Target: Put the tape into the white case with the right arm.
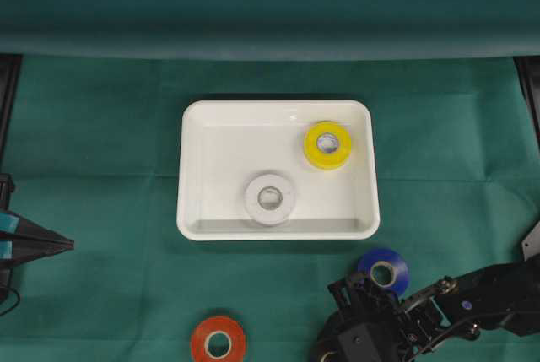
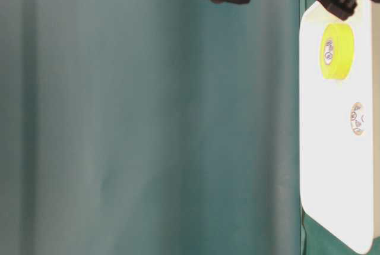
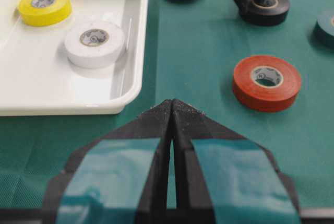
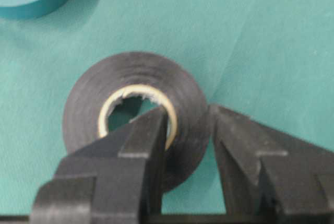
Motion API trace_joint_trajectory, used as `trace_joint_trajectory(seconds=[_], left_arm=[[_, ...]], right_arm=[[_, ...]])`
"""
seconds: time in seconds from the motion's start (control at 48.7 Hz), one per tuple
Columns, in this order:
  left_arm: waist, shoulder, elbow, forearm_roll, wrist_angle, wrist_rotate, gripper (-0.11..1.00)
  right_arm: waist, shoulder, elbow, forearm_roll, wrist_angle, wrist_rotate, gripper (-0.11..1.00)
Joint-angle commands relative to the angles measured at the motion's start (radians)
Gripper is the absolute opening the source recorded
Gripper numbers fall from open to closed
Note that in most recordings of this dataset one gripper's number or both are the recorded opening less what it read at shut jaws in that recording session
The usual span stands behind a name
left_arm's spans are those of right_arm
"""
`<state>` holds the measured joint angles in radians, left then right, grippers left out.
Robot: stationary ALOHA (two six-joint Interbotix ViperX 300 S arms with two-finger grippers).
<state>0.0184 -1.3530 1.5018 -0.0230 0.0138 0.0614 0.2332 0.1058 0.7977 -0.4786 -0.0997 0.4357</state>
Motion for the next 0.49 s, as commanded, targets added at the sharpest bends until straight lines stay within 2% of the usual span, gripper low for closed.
trace_joint_trajectory(seconds=[0.0, 0.226, 0.472], left_arm=[[0.003, 0.008, -0.012, -0.002, -0.006, 0.002, 0.00], [0.003, 0.008, -0.012, 0.000, -0.006, 0.002, 0.00], [0.003, 0.008, -0.012, -0.002, -0.006, 0.002, 0.00]], right_arm=[[-0.002, -0.011, -0.023, -0.002, -0.005, 0.002, -0.01], [0.000, -0.049, -0.029, -0.002, 0.026, 0.002, -0.01], [0.012, -0.158, -0.052, -0.002, 0.163, 0.002, -0.01]])
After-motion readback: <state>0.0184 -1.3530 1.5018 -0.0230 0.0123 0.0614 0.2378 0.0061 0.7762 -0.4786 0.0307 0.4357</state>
